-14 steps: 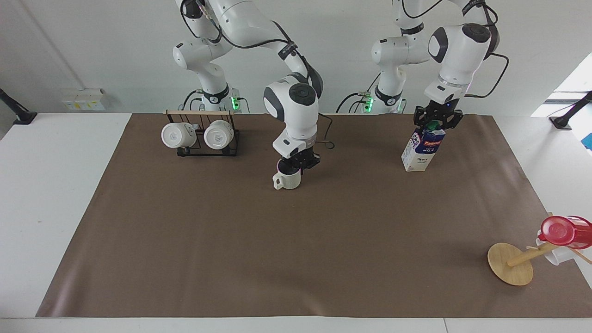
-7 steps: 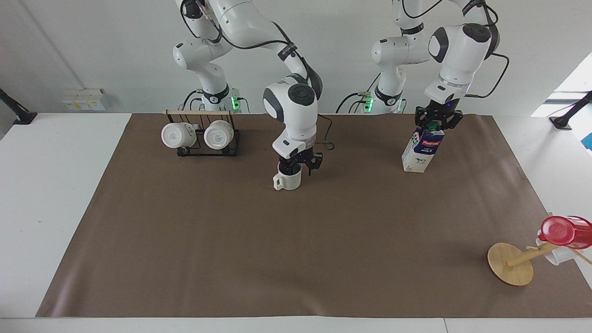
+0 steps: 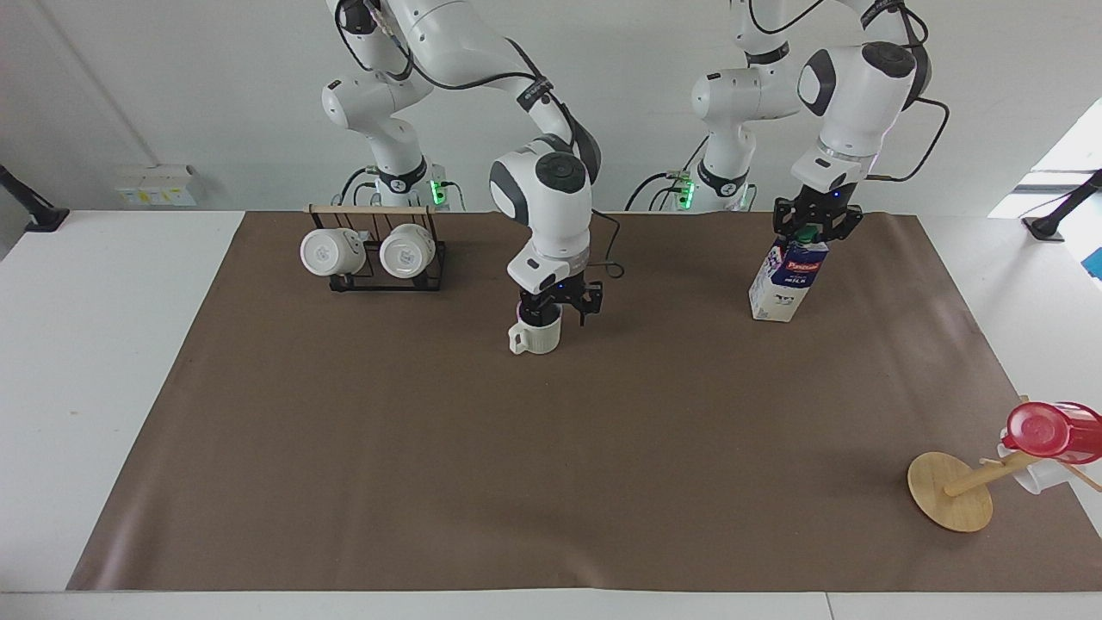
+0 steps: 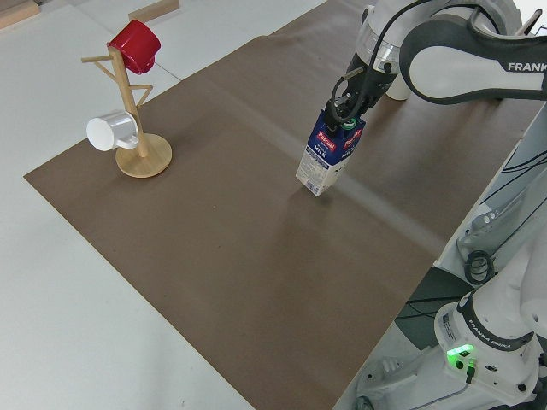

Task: Place cup and milk on table
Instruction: 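Set the mug down with the right gripper while the left gripper lifts the carton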

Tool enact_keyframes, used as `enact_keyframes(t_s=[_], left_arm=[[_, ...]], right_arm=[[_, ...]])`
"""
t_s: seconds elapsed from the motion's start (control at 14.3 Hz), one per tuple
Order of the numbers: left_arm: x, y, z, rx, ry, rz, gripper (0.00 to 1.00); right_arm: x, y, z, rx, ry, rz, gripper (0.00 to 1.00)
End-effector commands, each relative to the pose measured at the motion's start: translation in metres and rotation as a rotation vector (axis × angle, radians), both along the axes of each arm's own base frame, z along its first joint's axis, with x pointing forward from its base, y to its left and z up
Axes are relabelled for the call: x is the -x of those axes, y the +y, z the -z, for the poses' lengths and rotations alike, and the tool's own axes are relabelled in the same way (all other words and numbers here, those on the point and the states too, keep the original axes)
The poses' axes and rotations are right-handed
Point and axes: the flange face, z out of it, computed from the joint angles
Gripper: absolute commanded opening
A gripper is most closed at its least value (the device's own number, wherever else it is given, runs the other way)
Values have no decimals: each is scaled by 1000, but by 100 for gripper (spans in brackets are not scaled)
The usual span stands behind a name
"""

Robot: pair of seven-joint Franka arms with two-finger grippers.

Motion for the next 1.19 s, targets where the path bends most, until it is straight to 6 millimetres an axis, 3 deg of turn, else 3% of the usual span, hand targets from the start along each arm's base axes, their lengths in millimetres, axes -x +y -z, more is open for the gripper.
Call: enact_keyframes(t_s=[0.0,0.21,0.42,0.63,1.12], left_arm=[[-17,-30,-28,11,18,-23,56],[-28,-74,-54,3,33,-67,54],[-34,-111,-67,2,52,-112,52],[-34,-127,-68,11,43,-150,52],[-36,-224,-48,60,82,-215,51]], right_arm=[[3,-30,-15,20,45,-23,100],[-3,-72,-26,42,87,-42,100],[-10,-119,-43,45,93,-36,100],[-16,-169,-63,39,72,-32,100],[-11,-259,-103,37,54,-8,100]])
